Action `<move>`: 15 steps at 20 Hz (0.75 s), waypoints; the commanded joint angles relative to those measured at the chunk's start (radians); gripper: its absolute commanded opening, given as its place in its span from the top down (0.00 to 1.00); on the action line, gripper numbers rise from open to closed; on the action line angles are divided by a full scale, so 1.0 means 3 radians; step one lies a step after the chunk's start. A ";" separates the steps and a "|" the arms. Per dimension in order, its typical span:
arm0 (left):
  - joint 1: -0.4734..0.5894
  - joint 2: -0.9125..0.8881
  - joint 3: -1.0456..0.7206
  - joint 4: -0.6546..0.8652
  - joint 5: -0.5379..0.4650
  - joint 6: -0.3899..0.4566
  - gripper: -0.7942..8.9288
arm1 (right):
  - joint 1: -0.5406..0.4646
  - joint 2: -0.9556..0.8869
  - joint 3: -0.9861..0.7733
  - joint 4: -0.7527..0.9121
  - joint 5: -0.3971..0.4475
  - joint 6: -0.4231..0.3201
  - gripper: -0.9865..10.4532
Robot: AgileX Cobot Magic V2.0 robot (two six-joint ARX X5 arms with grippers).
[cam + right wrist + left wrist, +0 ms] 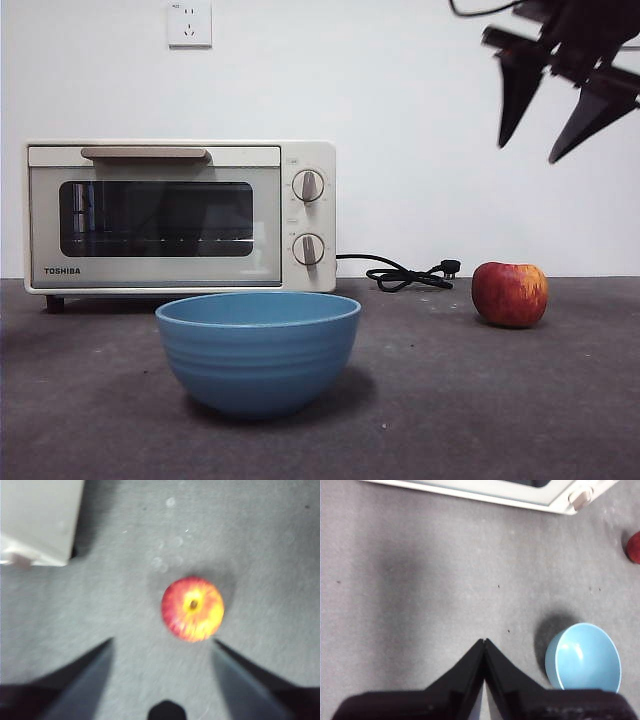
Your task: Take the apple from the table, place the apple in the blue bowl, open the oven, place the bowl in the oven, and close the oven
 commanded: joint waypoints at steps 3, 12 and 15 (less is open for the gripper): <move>-0.0094 0.0005 0.0005 -0.0003 0.0013 0.0080 0.92 | 0.0069 0.0454 0.0287 -0.0085 0.0200 -0.0078 0.24; -0.0198 0.0029 0.0004 -0.0001 0.0011 0.0080 0.92 | 0.0084 0.1186 0.0437 -0.0027 0.0333 -0.0071 0.25; -0.0198 0.0051 0.0004 -0.0001 0.0011 0.0080 0.92 | 0.0084 0.1335 0.0437 0.0120 0.0373 -0.0070 0.25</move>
